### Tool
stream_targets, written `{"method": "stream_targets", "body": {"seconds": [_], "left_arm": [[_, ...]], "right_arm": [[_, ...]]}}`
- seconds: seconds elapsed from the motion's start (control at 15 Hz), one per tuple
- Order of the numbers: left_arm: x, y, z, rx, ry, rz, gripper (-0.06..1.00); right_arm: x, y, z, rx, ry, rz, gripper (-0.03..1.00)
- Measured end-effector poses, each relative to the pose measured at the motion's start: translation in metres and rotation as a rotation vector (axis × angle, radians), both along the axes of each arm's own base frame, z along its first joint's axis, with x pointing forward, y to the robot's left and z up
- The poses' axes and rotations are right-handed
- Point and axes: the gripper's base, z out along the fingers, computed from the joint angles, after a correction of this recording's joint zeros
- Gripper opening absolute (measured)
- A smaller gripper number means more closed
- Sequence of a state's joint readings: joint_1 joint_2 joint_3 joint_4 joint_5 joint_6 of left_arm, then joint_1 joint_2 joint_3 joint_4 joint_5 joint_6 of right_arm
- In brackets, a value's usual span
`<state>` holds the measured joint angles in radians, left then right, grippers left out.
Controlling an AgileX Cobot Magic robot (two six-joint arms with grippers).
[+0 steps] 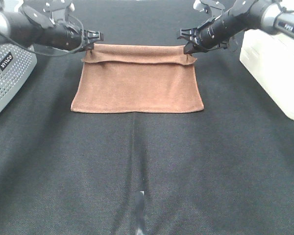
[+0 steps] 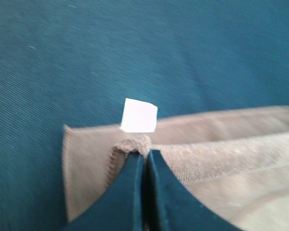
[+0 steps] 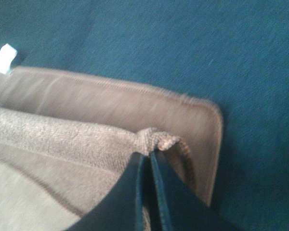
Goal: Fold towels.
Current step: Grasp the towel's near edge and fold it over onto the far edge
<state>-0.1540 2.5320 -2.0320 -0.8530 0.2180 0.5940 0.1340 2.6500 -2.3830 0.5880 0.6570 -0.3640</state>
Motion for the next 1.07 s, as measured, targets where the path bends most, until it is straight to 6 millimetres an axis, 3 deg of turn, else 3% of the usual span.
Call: {"method": "stream_targets", "body": {"seconds": [0.2, 0.27, 0.4, 0.53, 0.67, 0.93, 1.0, 1.07], "left_arm": [[0.004, 0.000, -0.015, 0.008, 0.003, 0.009, 0.01], [0.005, 0.000, -0.016, 0.010, 0.000, 0.013, 0.05], [0.006, 0.001, -0.015, 0.012, -0.012, 0.022, 0.35], [0.005, 0.001, -0.015, 0.012, -0.010, 0.019, 0.66], [0.004, -0.001, -0.016, 0.015, 0.013, -0.010, 0.77], [-0.004, 0.003, -0.004, -0.003, 0.097, -0.103, 0.79], [-0.009, 0.021, 0.006, -0.073, 0.201, -0.137, 0.79], [-0.013, 0.031, 0.005, -0.094, 0.256, -0.157, 0.79]], "right_arm": [[0.002, -0.001, -0.006, -0.013, -0.024, 0.000, 0.01], [0.002, -0.001, -0.006, -0.011, -0.023, 0.000, 0.07], [0.003, 0.000, -0.005, -0.004, -0.030, -0.005, 0.47], [0.002, 0.000, -0.006, -0.006, -0.019, 0.002, 0.73], [-0.001, 0.000, -0.003, -0.020, 0.005, 0.028, 0.79], [-0.012, 0.000, 0.017, -0.069, 0.063, 0.103, 0.80], [-0.022, 0.000, 0.034, -0.067, 0.130, 0.133, 0.80], [-0.028, 0.001, 0.040, -0.058, 0.176, 0.142, 0.80]]}}
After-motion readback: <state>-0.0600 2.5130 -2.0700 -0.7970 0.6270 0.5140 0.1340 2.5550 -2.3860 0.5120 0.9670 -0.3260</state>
